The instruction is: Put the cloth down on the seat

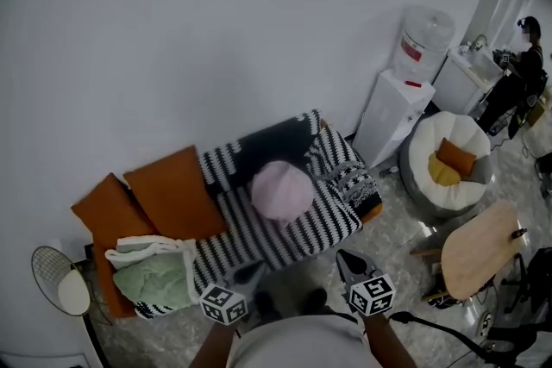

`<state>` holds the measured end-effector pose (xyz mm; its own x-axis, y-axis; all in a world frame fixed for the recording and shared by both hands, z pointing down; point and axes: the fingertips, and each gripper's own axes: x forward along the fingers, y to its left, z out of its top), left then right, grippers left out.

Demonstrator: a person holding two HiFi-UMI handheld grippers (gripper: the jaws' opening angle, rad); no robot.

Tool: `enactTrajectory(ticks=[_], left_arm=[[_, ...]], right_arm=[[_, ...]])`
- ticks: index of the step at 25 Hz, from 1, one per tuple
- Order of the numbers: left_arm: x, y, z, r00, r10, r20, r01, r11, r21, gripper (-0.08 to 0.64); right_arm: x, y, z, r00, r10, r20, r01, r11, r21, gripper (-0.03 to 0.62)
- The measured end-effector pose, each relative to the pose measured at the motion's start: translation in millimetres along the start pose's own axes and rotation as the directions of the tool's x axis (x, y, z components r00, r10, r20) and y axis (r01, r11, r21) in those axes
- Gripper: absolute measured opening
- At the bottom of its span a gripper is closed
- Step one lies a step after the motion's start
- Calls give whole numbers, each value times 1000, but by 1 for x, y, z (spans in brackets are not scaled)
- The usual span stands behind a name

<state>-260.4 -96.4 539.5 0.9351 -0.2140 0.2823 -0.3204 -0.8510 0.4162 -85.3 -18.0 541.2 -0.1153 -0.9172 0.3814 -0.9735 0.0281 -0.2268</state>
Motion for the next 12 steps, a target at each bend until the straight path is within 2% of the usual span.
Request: enactTrajectory(ticks=[7,12], left_arm=[[0,2,5,1000,-3,4,3,1000,3,-2],[-1,5,14,999,0,32,1,999,-39,-2]], right_arm=[[1,-1,6,1000,0,8,0,1000,-4,3],[1,-2,5,1000,1,-2,-1,1000,-1,3]])
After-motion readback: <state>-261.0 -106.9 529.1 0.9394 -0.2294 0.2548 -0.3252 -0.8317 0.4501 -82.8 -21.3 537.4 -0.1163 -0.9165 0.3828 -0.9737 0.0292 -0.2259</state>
